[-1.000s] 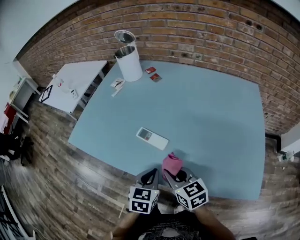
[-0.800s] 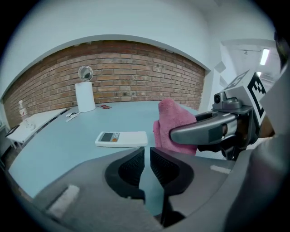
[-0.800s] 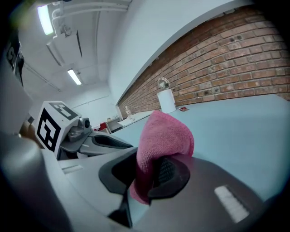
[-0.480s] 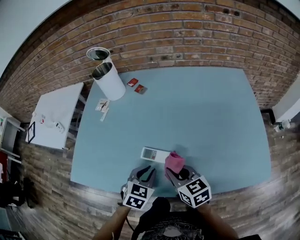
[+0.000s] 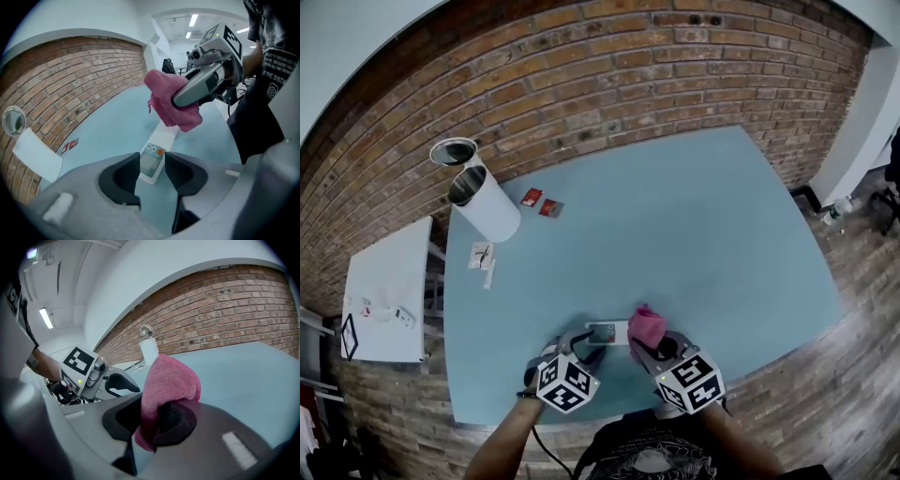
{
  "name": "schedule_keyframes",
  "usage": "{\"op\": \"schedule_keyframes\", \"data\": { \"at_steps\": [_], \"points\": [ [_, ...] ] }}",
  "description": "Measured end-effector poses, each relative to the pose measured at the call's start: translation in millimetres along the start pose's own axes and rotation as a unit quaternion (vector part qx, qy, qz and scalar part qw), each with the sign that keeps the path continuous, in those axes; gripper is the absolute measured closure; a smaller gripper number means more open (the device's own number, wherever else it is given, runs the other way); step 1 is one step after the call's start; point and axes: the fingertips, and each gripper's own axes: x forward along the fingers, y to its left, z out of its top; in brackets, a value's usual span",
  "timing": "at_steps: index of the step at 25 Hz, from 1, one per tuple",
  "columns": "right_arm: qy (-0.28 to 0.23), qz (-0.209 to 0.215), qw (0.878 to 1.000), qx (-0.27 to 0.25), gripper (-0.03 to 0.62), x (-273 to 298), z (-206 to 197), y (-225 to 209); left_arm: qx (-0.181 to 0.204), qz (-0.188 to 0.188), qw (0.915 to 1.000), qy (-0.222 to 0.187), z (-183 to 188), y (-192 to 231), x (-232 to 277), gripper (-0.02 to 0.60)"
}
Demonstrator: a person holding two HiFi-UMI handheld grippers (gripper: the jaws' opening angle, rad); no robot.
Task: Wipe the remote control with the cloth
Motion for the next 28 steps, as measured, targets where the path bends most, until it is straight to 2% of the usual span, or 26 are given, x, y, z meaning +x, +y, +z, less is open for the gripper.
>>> {"op": "schedule_keyframes", "data": {
  "at_steps": [4,6,7,9,17,23,28],
  "points": [
    [0.0,-0.025,1.0,0.0,0.531,2,2,-3,0.07,-0.057,0.9957,0.021,-5,-2,13,0.341],
    [0.001,-0.031,0.999,0.005,0.531,3,2,-2,0.095,-0.078,0.992,0.027,-7,-2,20,0.339],
    [0.001,-0.033,0.999,0.007,0.531,4,3,-2,0.101,-0.09,0.9904,0.029,-8,-1,23,0.338],
    [0.001,-0.034,0.999,0.01,0.531,7,4,0,0.108,-0.115,0.9868,0.035,-10,0,29,0.279],
    [-0.006,-0.037,0.998,0.044,0.531,11,12,2,0.146,-0.184,0.97,0.062,-19,1,43,0.273],
    [-0.015,-0.022,0.995,0.093,0.531,29,17,4,0.114,-0.221,0.964,0.093,-21,-3,45,0.287],
    [-0.016,0.001,0.994,0.109,0.531,57,25,13,0.094,-0.204,0.9665,0.124,-23,-1,45,0.288]
  ]
}}
